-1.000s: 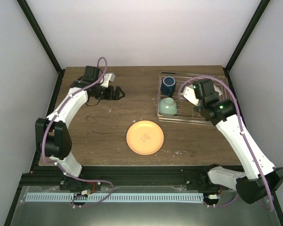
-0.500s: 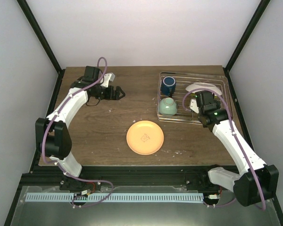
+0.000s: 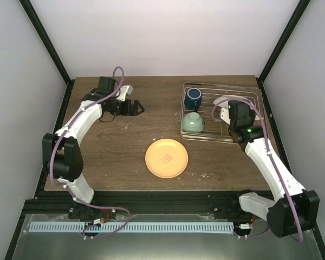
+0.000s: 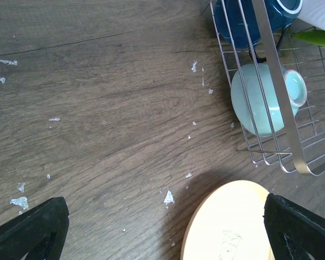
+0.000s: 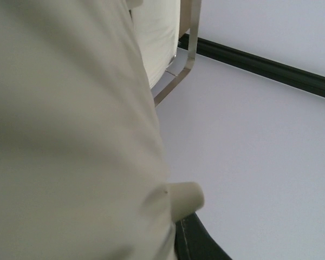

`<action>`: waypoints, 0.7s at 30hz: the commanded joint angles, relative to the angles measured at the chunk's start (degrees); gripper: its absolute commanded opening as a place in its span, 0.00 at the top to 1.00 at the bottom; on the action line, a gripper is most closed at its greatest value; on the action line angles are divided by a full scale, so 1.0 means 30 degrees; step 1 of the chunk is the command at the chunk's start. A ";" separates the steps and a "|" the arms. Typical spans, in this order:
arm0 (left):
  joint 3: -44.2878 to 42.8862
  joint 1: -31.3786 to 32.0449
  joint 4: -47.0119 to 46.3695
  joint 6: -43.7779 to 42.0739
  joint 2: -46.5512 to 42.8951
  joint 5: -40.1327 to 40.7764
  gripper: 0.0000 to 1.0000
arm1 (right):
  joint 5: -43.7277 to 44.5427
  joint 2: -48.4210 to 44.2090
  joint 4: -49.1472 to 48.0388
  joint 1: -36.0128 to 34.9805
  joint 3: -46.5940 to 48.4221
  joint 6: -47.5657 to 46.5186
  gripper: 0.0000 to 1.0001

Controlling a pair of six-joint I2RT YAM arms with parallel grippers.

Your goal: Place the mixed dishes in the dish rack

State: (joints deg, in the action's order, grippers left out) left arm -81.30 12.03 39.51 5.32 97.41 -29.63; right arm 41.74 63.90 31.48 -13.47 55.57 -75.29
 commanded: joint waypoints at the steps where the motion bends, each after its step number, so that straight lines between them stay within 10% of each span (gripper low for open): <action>1: -0.0297 0.0025 -0.0161 -0.0135 0.0311 -0.0290 0.00 | 0.0476 -0.0194 -0.3405 0.0880 -0.1162 -0.1905 0.99; 21: -0.0608 0.0016 0.0073 -0.0329 0.0498 0.0003 0.00 | -0.1351 0.1888 -0.7041 0.2001 -0.3382 -0.1633 0.95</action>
State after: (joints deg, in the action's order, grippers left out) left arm -81.65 12.03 39.62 5.15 98.30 -29.56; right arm 38.06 68.93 12.03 -7.99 44.64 -82.39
